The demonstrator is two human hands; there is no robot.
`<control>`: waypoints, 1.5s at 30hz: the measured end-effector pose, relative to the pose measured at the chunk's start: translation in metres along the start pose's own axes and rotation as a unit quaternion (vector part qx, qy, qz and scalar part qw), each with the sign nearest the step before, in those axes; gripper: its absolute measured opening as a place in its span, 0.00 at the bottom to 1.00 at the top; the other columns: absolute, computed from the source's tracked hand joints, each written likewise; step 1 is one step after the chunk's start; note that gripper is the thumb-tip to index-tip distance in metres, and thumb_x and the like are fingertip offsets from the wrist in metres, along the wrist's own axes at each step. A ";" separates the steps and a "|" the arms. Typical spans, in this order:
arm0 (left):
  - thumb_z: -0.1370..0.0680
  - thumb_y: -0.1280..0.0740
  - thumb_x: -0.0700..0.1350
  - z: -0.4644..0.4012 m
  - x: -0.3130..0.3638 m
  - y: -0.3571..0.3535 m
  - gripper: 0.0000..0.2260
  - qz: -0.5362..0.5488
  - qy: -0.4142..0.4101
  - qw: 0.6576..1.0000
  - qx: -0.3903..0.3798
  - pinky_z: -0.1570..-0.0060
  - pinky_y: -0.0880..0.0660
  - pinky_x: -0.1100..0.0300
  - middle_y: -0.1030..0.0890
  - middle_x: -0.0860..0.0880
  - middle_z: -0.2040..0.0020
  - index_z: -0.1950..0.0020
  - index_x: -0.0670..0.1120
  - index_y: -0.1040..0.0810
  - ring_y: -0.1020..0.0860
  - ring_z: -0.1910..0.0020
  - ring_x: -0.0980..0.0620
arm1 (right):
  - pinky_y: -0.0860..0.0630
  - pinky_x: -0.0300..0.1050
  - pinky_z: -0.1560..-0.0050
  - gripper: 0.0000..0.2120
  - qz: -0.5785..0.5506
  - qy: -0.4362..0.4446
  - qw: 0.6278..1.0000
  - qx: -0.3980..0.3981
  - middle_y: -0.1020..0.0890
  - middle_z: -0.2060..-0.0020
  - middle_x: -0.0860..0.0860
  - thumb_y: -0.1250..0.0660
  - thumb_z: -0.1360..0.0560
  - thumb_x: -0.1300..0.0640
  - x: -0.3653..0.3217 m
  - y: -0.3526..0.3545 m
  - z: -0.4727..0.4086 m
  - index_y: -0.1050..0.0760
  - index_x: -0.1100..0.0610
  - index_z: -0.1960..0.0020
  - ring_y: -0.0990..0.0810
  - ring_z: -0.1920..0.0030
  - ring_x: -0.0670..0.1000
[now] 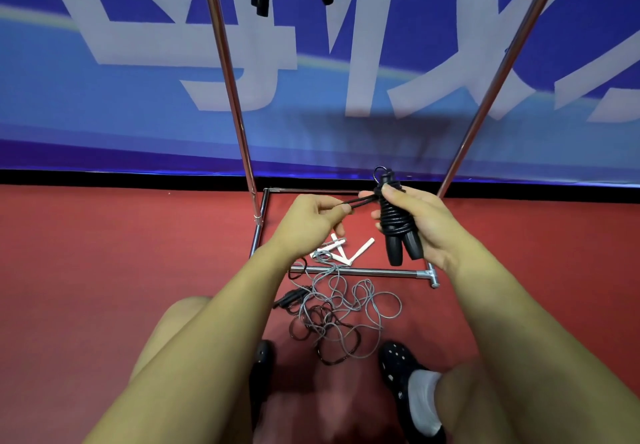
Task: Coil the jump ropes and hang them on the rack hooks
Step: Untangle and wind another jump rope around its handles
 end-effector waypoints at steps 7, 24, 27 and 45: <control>0.18 0.33 0.49 -0.001 0.007 0.003 0.08 -0.121 -0.049 0.988 0.082 0.55 0.26 0.61 0.17 0.56 0.65 0.43 0.52 0.15 0.19 0.61 0.60 | 0.17 0.55 0.48 0.07 -0.023 -0.008 0.999 0.047 0.16 0.62 0.54 0.28 0.22 0.57 0.007 0.000 -0.006 0.19 0.59 0.46 0.16 0.60 0.52; 0.16 0.39 0.45 0.004 0.015 -0.005 0.10 -0.166 -0.073 0.981 0.068 0.60 0.30 0.66 0.19 0.59 0.62 0.54 0.54 0.21 0.25 0.68 0.64 | 0.27 0.54 0.48 0.11 -0.061 -0.027 0.997 0.038 0.21 0.59 0.57 0.43 0.14 0.56 0.020 -0.011 -0.014 0.23 0.59 0.46 0.23 0.59 0.55; 0.15 0.39 0.44 0.005 0.017 -0.009 0.10 -0.161 -0.078 0.982 0.055 0.69 0.35 0.72 0.19 0.58 0.62 0.51 0.52 0.20 0.27 0.75 0.62 | 0.28 0.51 0.47 0.09 -0.074 -0.013 0.997 0.025 0.20 0.55 0.56 0.40 0.15 0.57 0.019 -0.013 -0.014 0.22 0.59 0.44 0.24 0.53 0.55; 0.16 0.38 0.46 0.002 0.006 -0.014 0.10 -0.159 -0.056 0.986 0.018 0.69 0.31 0.64 0.14 0.55 0.59 0.47 0.51 0.17 0.27 0.75 0.61 | 0.19 0.52 0.43 0.19 0.161 0.031 0.986 0.032 0.15 0.52 0.55 0.22 0.26 0.52 0.022 -0.008 -0.016 0.23 0.57 0.41 0.16 0.54 0.51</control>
Point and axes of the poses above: each hand's wrist, its own z-axis away from the middle knuckle, its own y-axis out of the back of the hand, x = y × z, the point moved 6 cm from there along -z, towards the middle knuckle
